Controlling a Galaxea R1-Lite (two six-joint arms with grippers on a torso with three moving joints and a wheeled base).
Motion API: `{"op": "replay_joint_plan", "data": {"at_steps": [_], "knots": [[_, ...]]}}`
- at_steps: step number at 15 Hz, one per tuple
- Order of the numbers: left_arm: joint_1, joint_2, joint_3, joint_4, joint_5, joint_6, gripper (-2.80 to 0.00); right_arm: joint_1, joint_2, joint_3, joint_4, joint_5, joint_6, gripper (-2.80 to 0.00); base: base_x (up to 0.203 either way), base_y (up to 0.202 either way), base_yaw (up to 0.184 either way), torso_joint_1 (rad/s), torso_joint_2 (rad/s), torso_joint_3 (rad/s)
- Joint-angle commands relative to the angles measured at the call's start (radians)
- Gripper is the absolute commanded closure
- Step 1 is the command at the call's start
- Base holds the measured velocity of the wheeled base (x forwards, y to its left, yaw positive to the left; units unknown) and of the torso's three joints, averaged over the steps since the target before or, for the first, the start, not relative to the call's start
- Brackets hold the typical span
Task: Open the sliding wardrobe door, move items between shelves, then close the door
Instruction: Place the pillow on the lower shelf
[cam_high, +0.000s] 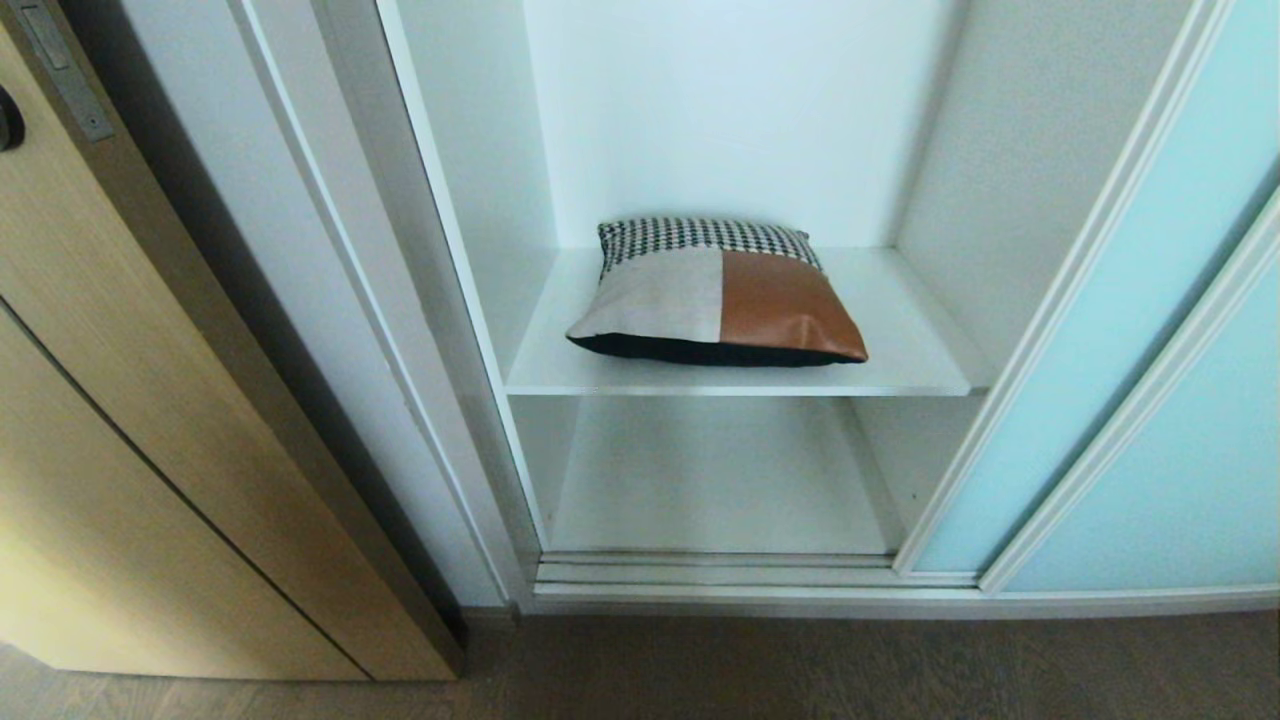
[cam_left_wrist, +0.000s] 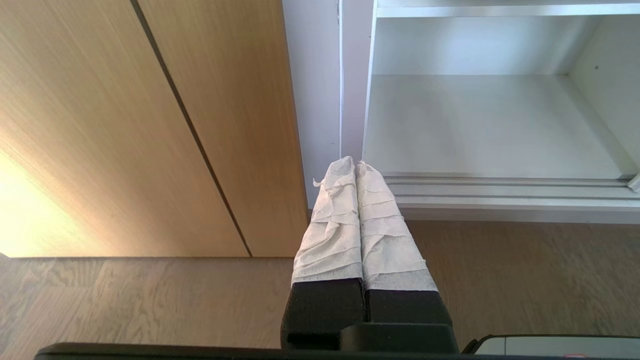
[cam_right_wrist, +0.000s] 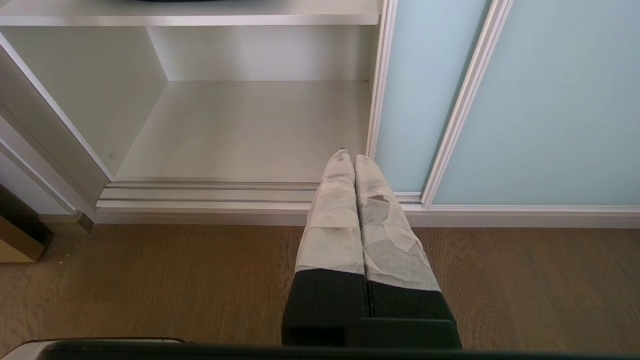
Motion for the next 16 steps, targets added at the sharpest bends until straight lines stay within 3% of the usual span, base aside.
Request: {"op": "replay_joint_plan", "data": {"at_steps": [1,16], "knots": [[0.000,0.002,0.002,0.000,0.000,0.000,0.00,-0.001,0.000,0.000,0.000,0.000,0.000,0.00,0.000,0.000,0.000,0.000,0.00,0.000],[0.000,0.002,0.002,0.000,0.000,0.000,0.00,-0.001,0.000,0.002,0.000,0.000,0.000,0.00,0.000,0.000,0.000,0.000,0.00,0.000]]}}
